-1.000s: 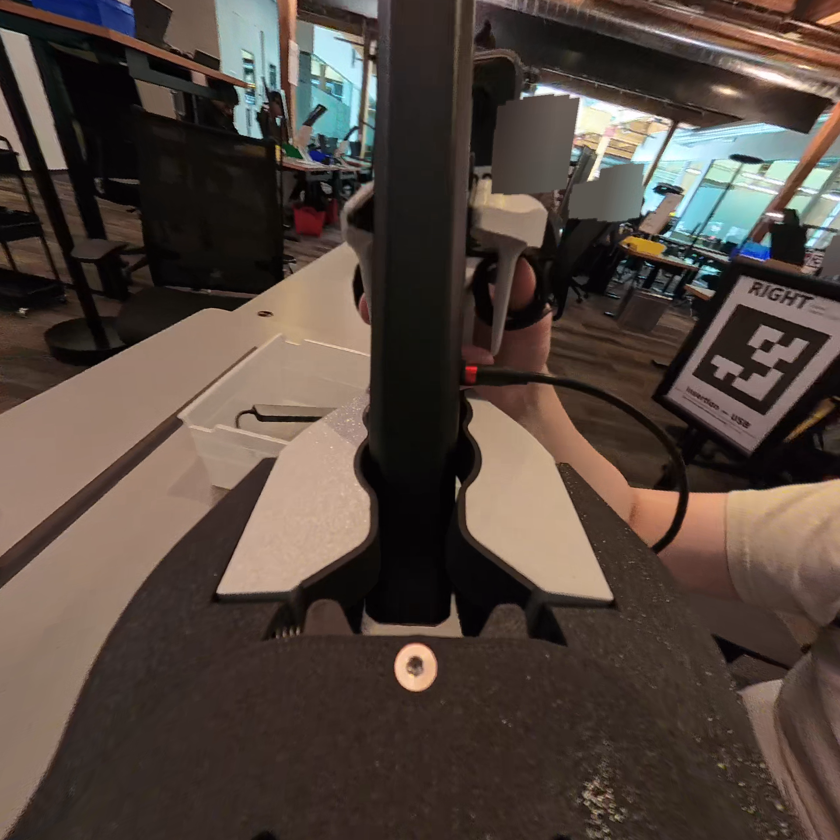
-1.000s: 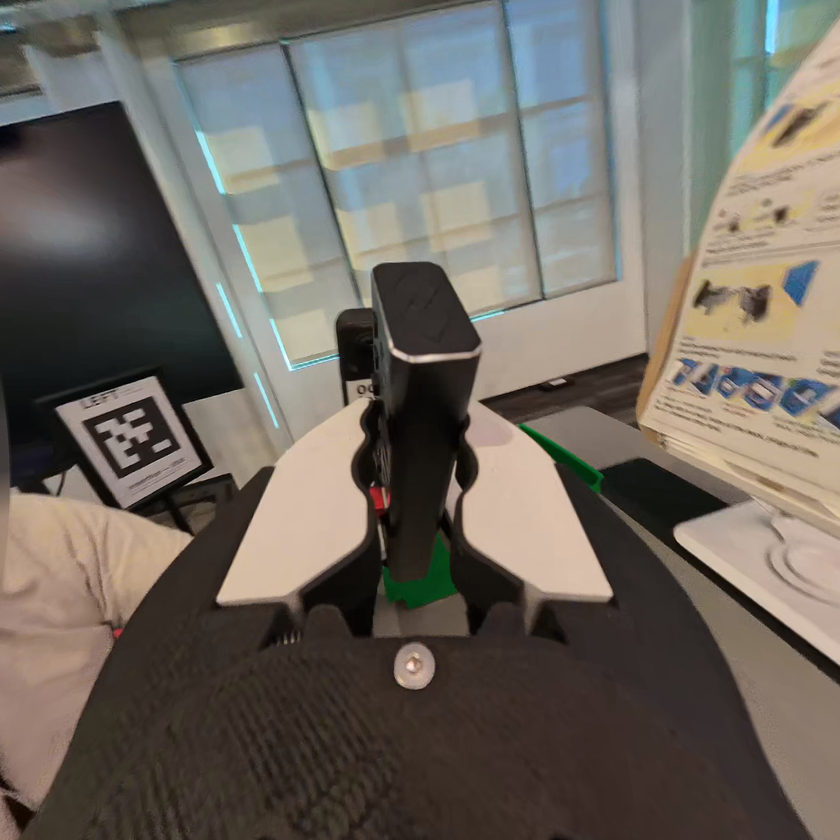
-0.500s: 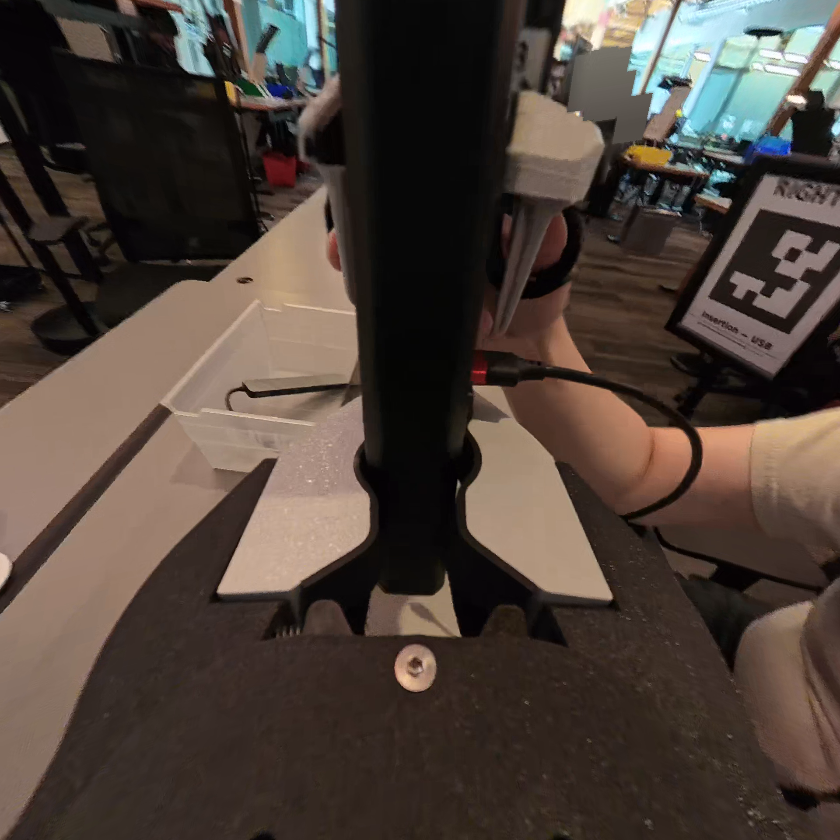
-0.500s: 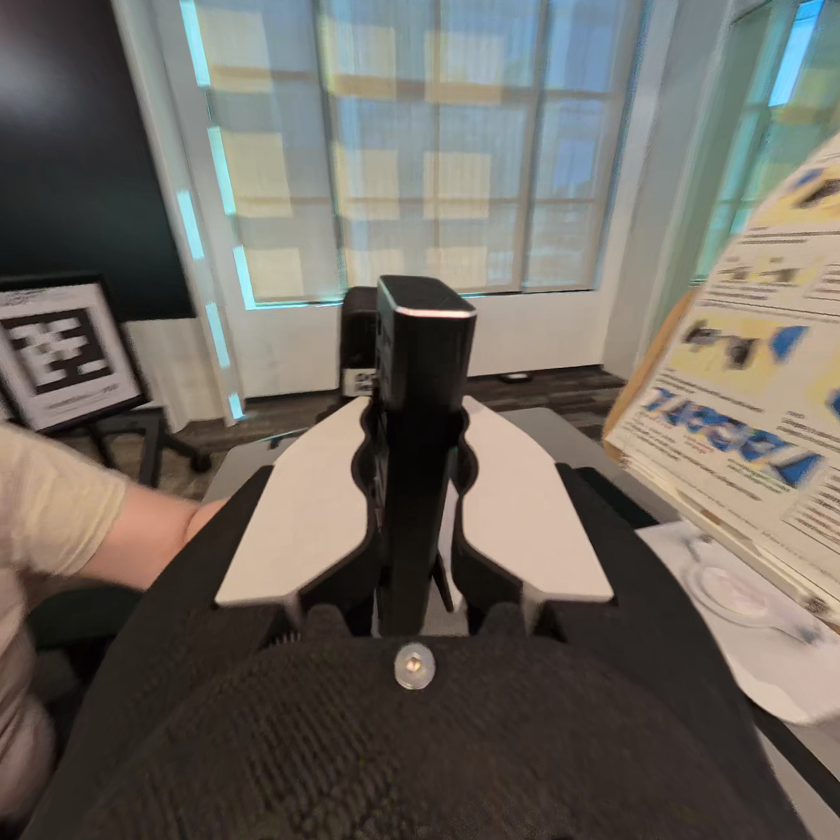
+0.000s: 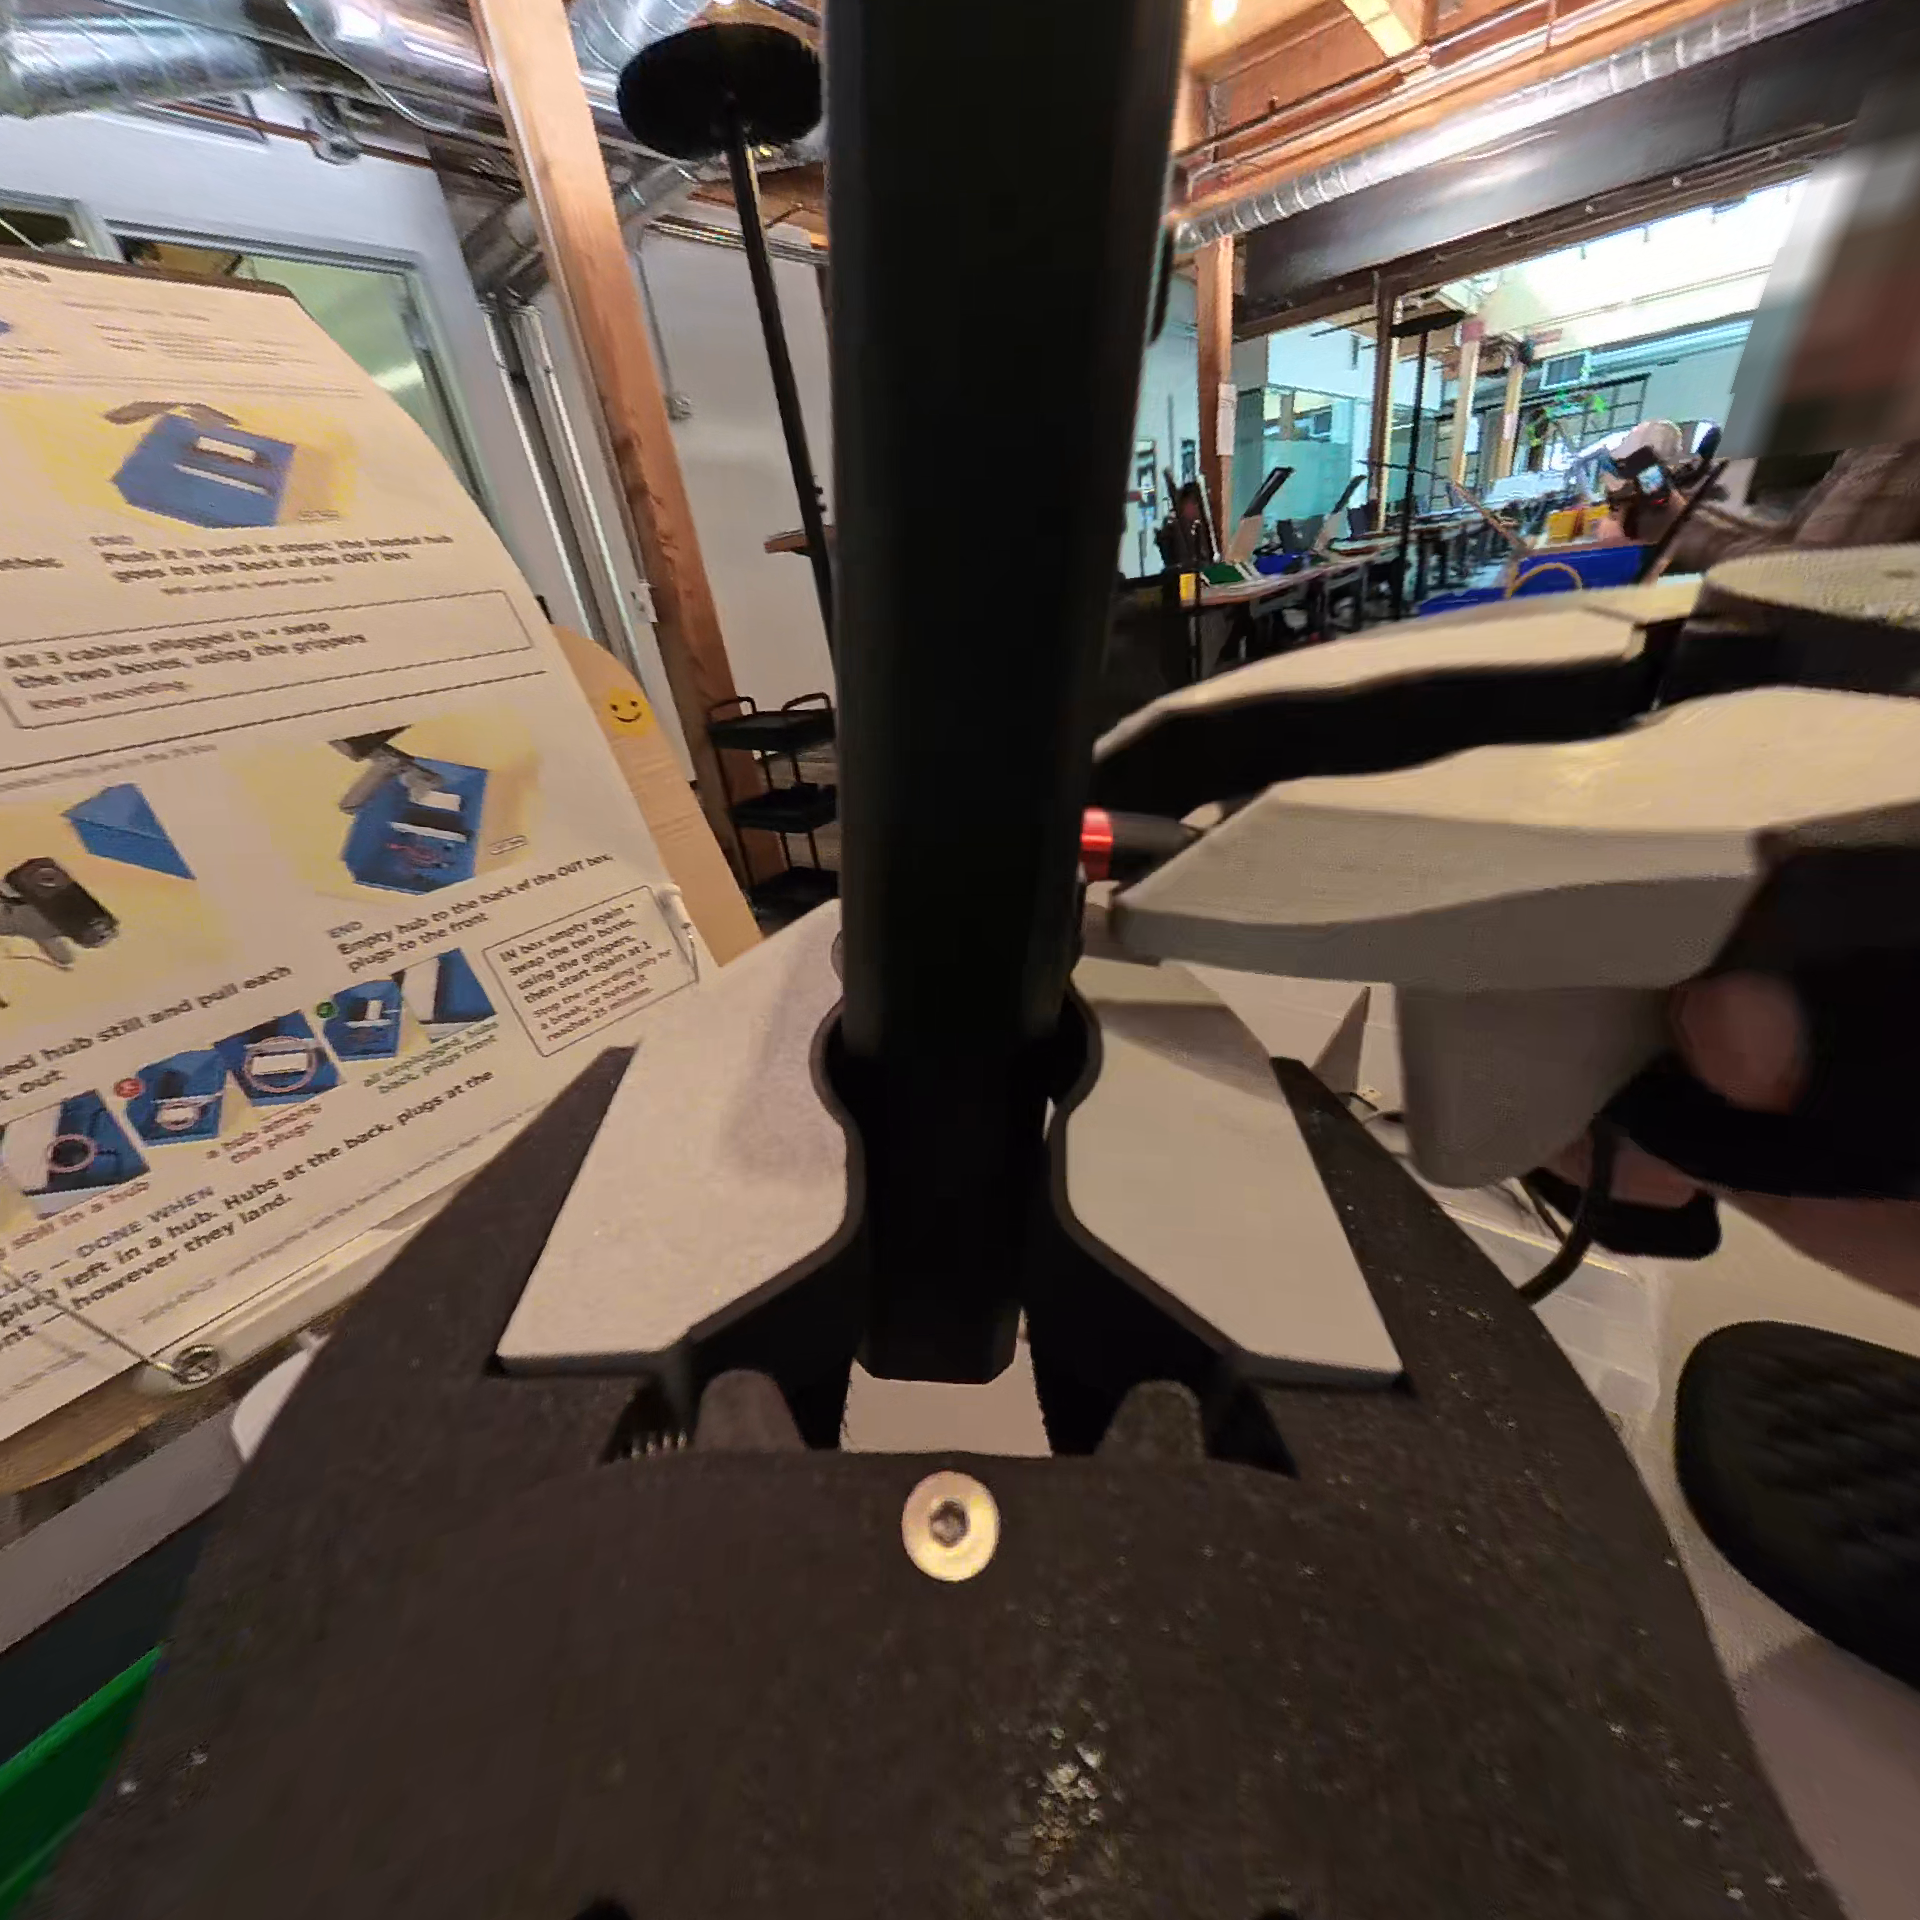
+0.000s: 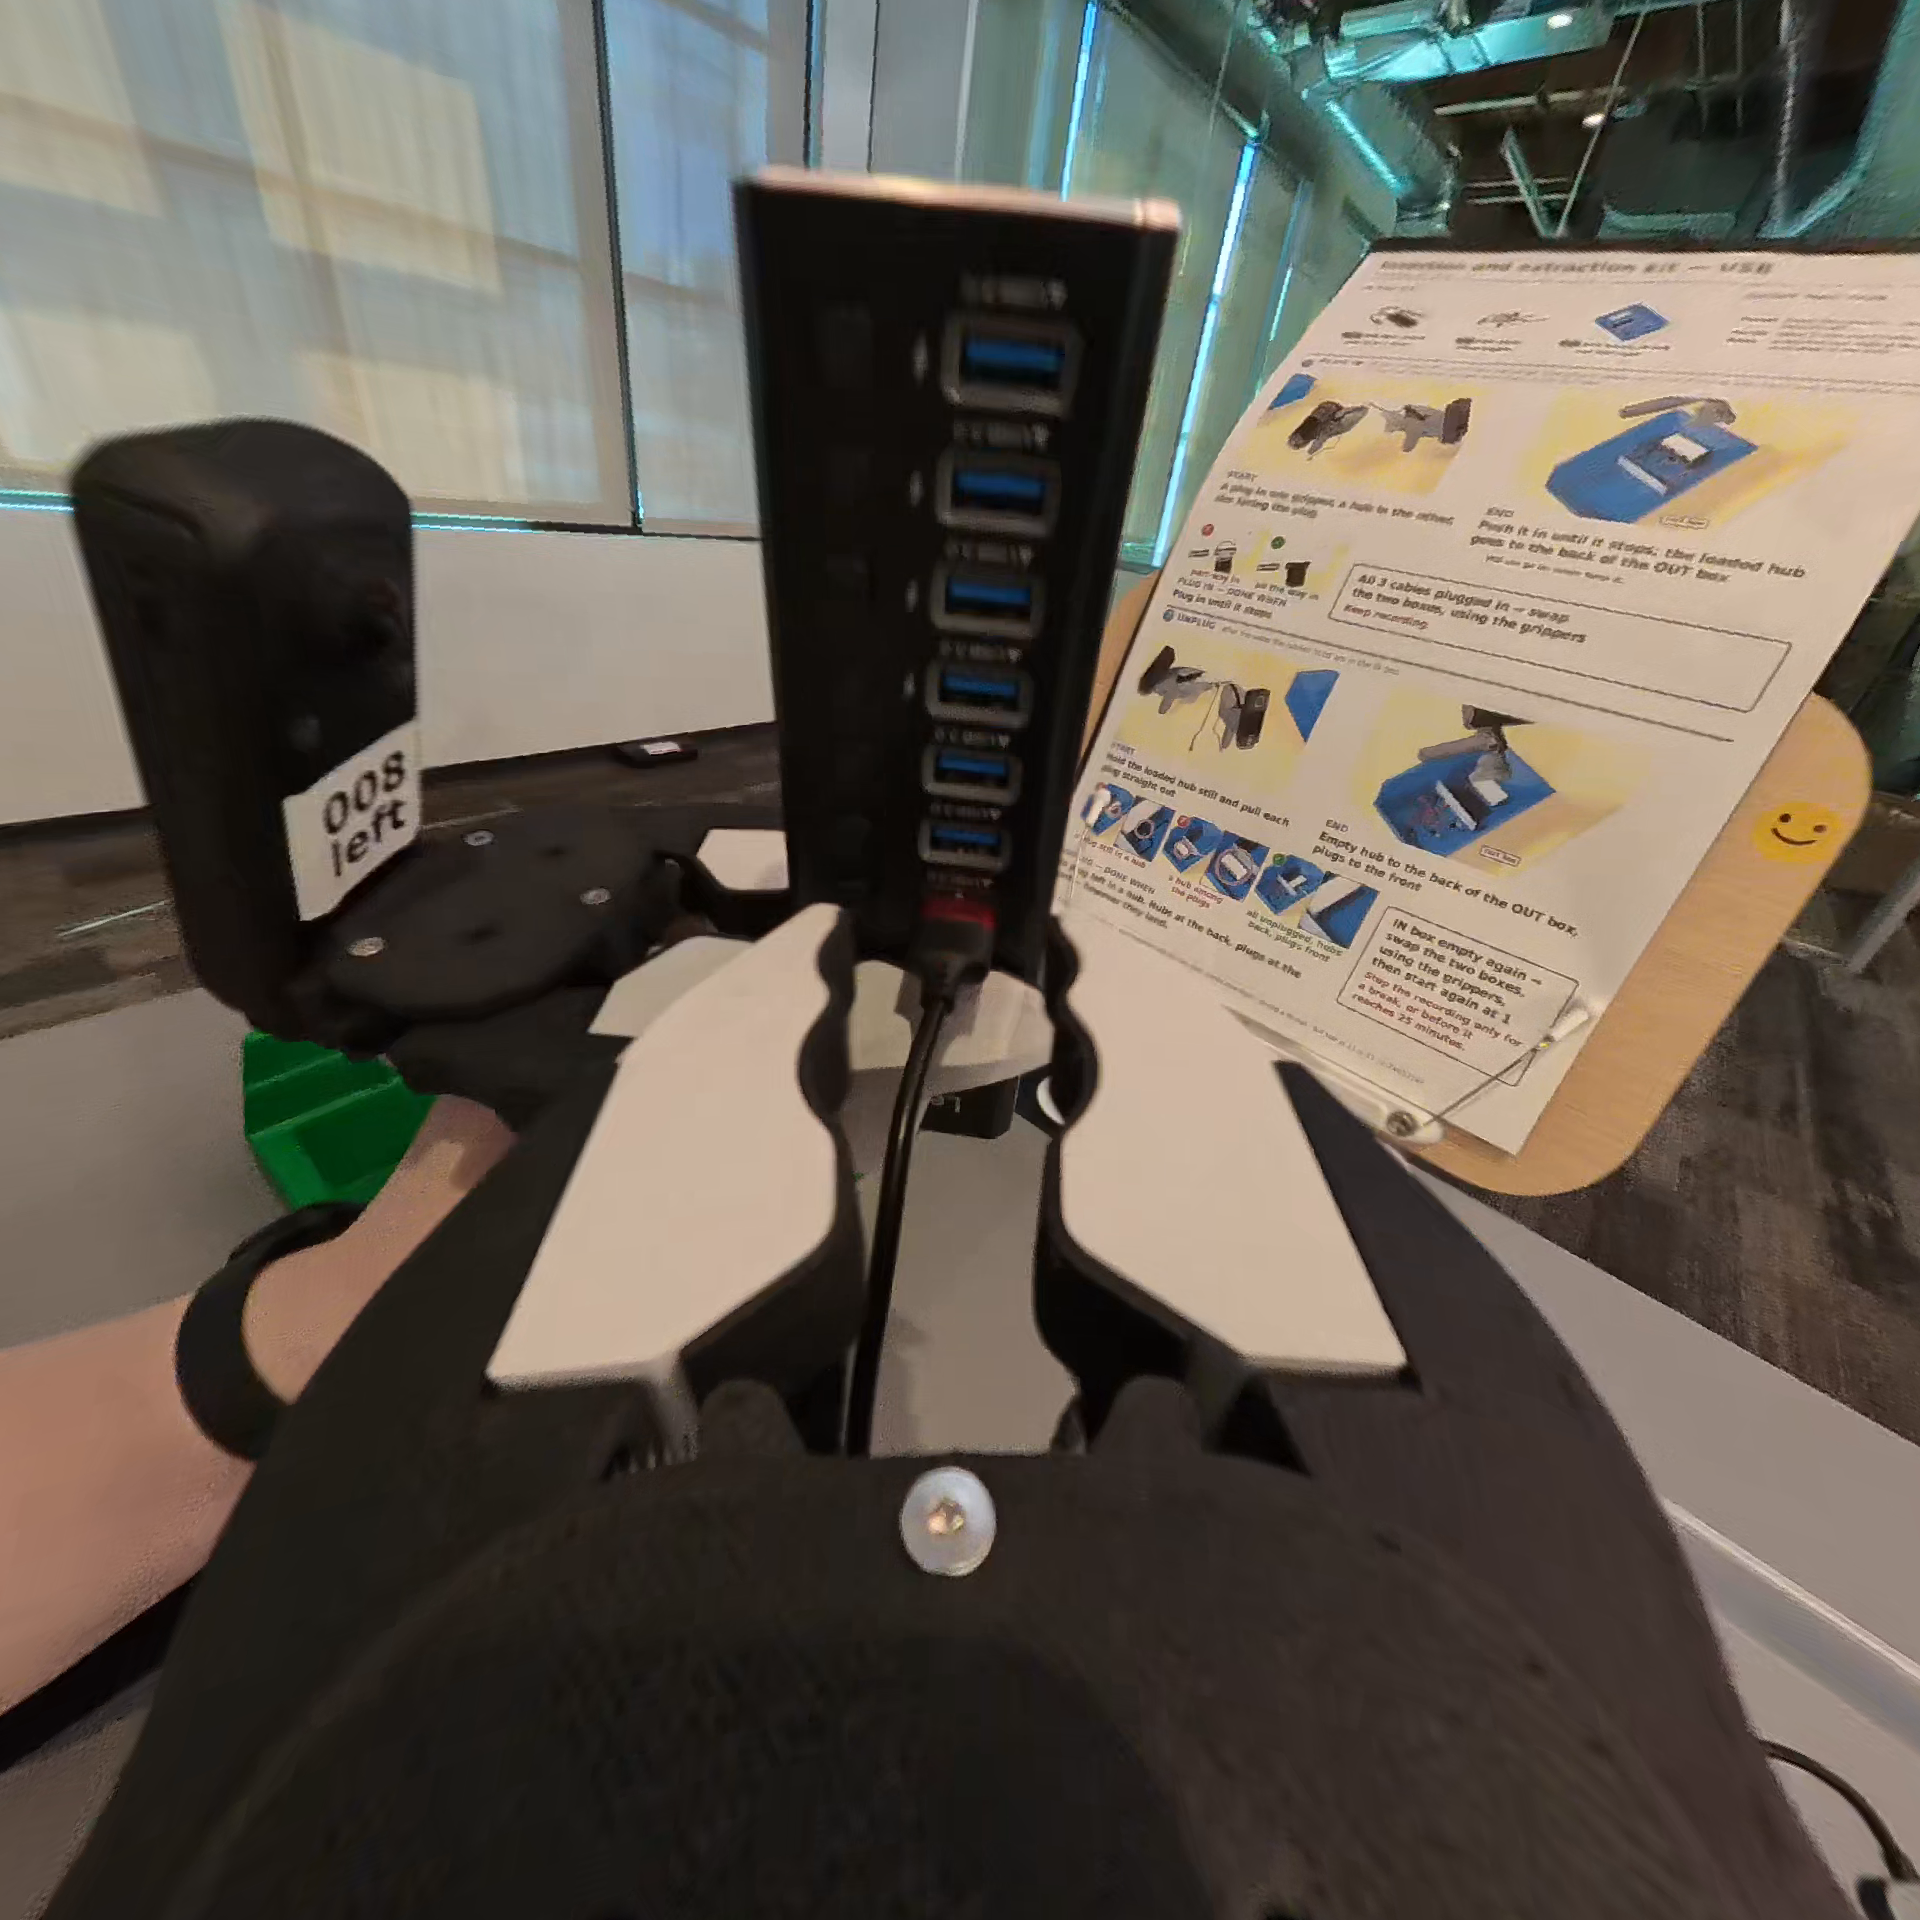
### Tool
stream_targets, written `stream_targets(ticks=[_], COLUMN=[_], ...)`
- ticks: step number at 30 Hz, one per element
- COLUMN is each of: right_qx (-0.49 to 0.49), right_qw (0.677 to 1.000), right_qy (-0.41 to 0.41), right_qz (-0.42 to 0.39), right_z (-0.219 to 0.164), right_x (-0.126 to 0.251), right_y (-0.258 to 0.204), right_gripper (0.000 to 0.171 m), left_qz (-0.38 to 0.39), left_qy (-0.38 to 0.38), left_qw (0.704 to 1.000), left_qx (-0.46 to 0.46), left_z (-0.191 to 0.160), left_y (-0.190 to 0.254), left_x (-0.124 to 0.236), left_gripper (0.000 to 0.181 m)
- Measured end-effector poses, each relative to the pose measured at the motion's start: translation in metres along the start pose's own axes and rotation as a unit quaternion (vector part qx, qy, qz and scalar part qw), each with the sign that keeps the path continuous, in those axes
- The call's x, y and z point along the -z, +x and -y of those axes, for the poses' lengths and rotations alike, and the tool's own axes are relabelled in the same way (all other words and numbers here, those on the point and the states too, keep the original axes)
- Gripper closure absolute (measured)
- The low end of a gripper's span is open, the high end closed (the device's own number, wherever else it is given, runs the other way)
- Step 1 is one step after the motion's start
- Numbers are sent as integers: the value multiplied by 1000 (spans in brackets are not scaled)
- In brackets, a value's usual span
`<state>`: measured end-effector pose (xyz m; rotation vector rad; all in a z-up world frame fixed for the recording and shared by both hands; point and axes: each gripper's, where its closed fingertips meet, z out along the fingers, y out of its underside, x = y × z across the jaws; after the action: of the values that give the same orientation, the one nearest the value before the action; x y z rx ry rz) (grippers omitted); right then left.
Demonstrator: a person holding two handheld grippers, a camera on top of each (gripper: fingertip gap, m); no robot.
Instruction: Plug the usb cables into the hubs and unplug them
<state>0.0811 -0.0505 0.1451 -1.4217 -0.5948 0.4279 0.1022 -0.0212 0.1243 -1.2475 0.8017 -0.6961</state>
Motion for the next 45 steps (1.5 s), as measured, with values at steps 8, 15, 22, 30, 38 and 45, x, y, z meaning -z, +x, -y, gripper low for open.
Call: stream_targets(ticks=[8,15,22,30,38,45], right_qx=[-13,-17,31,10,26,14], right_qw=[1000,998,999,998,999,998], right_qy=[27,47,31,22,19,19], right_qz=[5,-35,-14,-52,2,-58], right_z=[-3,-5,-2,-15,-15,-24], right_x=[-7,-12,-10,-19,-21,-27], right_y=[-1,0,-1,5,3,8], right_gripper=[155,155,154,154,154,154], left_qz=[38,53,-8,29,19,37], left_qy=[-12,-23,-25,-50,-43,-62], left_qw=[999,998,1000,998,999,997], left_qx=[-34,-41,15,4,12,2], left_z=[0,-2,-1,-15,-14,-24], left_y=[-9,-16,-9,-22,-24,-34], left_x=[2,4,3,0,1,0], left_gripper=[151,150,151,151,151,150])
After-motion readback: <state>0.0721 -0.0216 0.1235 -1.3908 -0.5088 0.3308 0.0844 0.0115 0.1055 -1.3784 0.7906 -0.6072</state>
